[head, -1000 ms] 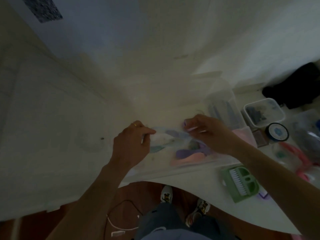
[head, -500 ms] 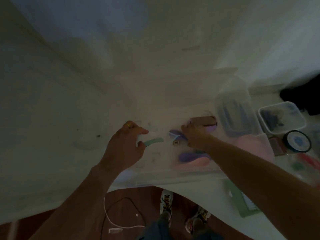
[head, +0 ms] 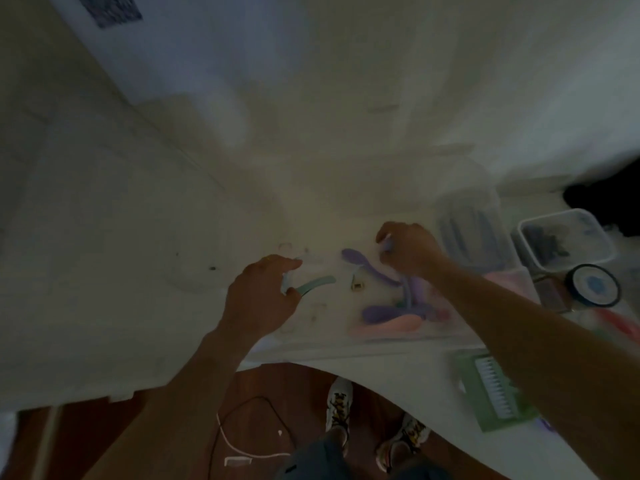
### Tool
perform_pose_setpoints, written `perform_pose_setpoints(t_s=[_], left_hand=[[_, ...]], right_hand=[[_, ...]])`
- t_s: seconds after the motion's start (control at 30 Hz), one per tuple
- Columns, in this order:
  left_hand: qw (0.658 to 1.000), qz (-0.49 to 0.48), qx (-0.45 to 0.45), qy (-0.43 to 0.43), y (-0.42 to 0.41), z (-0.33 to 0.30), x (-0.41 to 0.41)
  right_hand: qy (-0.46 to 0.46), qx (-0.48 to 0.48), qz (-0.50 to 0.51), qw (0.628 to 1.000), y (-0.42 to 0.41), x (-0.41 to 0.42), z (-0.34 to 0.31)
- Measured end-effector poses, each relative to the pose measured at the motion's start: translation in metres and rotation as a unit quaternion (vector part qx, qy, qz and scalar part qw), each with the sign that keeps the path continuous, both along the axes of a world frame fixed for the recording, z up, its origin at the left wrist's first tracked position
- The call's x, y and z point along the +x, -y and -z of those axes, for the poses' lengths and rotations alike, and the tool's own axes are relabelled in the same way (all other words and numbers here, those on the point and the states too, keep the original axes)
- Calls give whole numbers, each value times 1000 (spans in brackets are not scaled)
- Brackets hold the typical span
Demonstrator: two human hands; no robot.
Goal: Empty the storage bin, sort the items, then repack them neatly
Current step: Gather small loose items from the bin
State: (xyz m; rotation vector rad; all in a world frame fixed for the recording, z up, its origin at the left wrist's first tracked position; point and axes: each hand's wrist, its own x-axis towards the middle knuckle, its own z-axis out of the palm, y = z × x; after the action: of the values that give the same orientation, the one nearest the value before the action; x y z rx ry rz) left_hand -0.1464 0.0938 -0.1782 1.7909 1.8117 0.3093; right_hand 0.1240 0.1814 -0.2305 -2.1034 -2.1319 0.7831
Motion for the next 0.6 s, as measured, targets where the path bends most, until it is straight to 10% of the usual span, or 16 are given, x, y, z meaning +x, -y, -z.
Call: perform_pose_setpoints(t_s=[0.17, 0.4, 0.6], left_hand=[[999, -22, 21, 40, 8, 0, 5], [997, -40, 29, 67, 8, -5, 9], [992, -41, 40, 111, 5, -8, 15]], right_hand=[[-447, 43, 232, 863, 13, -21, -72], [-423, 176, 152, 876, 61, -45, -120], [-398, -60, 129, 906, 63, -78, -65]])
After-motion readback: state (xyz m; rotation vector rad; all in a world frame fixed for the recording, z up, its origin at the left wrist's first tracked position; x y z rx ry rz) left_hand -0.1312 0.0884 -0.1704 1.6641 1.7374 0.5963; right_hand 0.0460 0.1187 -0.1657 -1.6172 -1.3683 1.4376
